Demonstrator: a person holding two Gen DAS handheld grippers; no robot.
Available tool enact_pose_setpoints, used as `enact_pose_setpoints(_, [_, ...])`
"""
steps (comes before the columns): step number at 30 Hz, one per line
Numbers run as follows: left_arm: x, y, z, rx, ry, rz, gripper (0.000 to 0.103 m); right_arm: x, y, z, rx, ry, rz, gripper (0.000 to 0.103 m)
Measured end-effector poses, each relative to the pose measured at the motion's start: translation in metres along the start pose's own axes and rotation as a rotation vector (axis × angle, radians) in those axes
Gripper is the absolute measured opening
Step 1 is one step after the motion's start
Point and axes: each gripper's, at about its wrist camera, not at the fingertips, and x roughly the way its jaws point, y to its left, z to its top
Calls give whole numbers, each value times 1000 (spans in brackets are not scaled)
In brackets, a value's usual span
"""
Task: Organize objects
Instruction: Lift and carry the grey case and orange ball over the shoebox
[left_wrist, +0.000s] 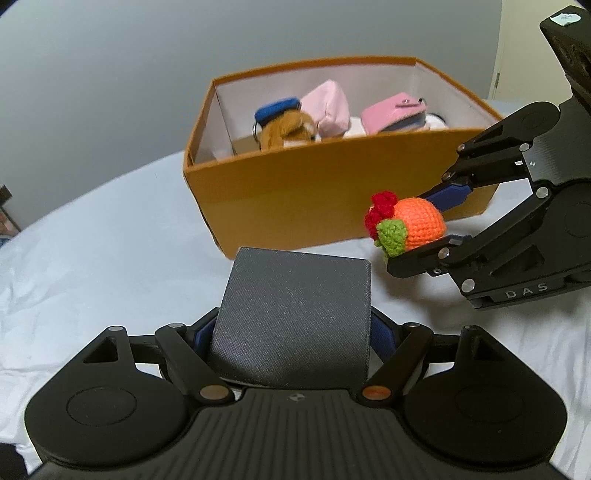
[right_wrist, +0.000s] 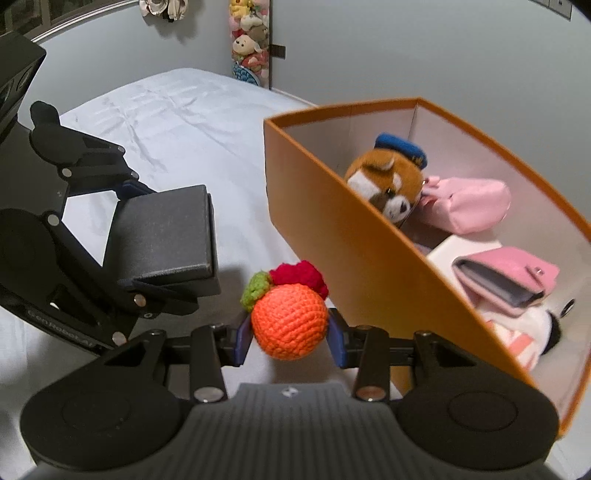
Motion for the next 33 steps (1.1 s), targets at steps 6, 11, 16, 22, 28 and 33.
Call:
enact_pose_setpoints(6, [-26, 2, 32, 22, -42, 26, 92, -37, 6, 9, -33, -50, -25, 44])
enact_pose_setpoints(11, [-57, -7, 45, 49, -86, 44, 92, -66, 9, 18, -60, -92, -42, 44])
enact_pose_setpoints(16, [-81, -27, 56, 72, -125, 60, 92, -92, 8, 29, -76, -136, -61, 44])
enact_pose_setpoints(22, [-99, -34, 81, 95, -171, 80, 92, -119, 0, 43, -91, -184, -80, 44])
enact_pose_setpoints(28, [-97, -34, 112, 106, -197, 86, 92, -136, -18, 60, -99, -216, -104, 44])
enact_pose_setpoints(33, [-93, -35, 141, 128, -212, 89, 92, -145, -35, 74, -106, -237, -131, 44])
